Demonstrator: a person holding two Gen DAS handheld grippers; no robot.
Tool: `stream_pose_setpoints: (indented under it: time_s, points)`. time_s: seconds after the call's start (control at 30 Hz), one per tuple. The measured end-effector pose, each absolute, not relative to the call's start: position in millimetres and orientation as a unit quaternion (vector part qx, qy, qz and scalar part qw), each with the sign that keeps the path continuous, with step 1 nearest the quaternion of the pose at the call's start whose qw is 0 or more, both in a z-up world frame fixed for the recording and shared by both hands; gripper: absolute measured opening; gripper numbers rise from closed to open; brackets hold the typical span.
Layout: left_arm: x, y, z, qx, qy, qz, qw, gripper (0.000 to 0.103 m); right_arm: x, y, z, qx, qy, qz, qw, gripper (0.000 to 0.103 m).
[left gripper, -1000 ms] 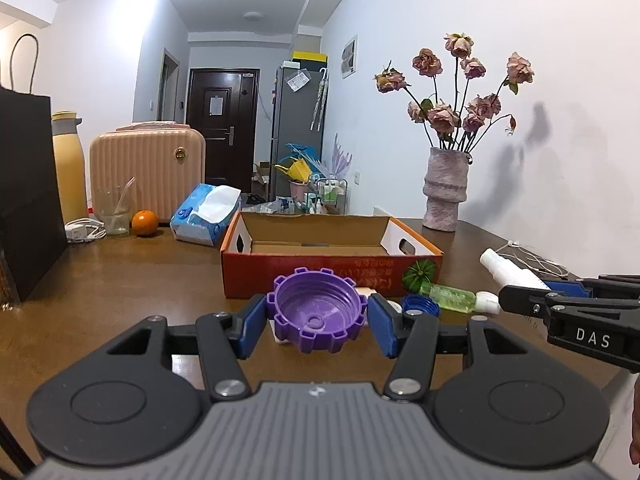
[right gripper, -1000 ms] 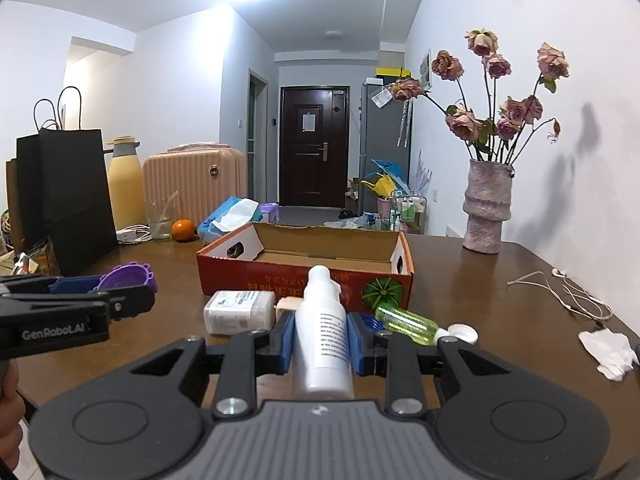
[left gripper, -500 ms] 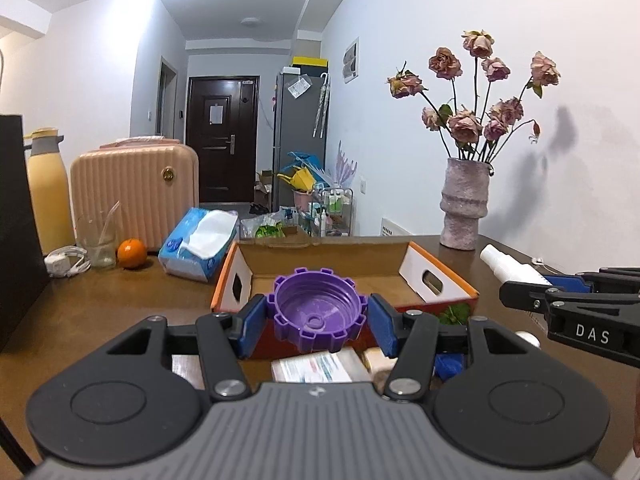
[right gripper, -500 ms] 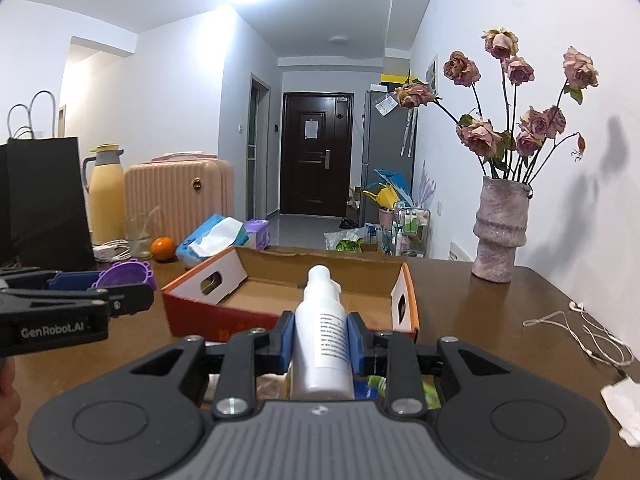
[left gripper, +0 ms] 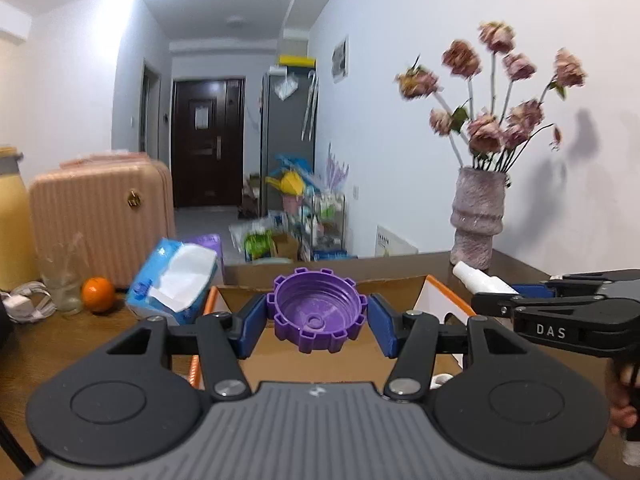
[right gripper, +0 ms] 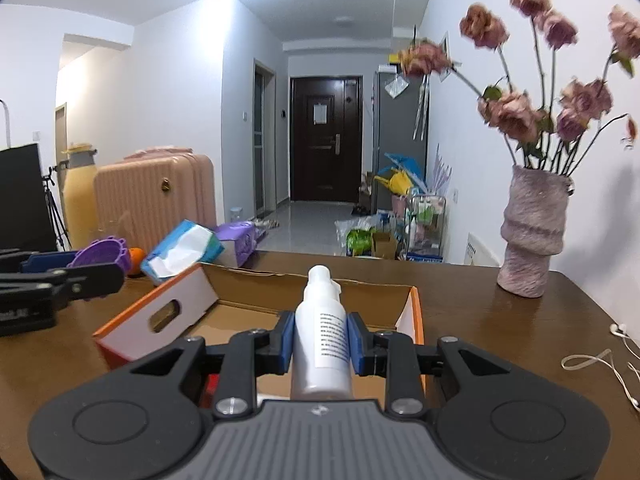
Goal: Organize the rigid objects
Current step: 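Carry the purple cap and white spray bottle toward the box with both grippers, then release the purple cap and spray bottle into the box with both grippers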
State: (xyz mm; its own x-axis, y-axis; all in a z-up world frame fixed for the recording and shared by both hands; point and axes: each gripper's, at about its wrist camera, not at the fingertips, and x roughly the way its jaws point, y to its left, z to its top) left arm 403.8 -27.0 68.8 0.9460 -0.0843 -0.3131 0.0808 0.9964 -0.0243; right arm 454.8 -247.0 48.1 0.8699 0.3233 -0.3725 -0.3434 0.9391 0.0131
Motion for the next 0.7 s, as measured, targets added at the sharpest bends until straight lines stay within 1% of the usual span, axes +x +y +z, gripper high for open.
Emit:
stream_pose_setpoints:
  time_s: [0.13,0.27,0.4,0.5,0.63,0.7]
  points:
    - [440,-23,65,-0.009,0.181,-0.044,0.982,0.056,499,-244,43,-0.028,0.210,0.184,0.960,0.027]
    - [481,-18,60,-0.012,0.209,-0.048,0.977,0.056,541,-246,37,0.007,0.245,0.210,0.946,0.027]
    - [538,-6,51,-0.031,0.282,-0.063,0.957,0.056,578,-240,29,-0.006,0.281,0.220,0.934,0.027]
    - [575,-3,40,0.003,0.318,-0.053,0.947,0.056,610,-238,19,-0.014,0.321,0.218,0.922,0.027]
    - [622,5,20,0.013,0.398,-0.049,0.916,0.057,647,-235,1,-0.035,0.375,0.211,0.902,0.027]
    - [634,8,12,0.028,0.415,-0.042,0.908,0.056,658,-228,-7,-0.062,0.393,0.206,0.894,0.027]
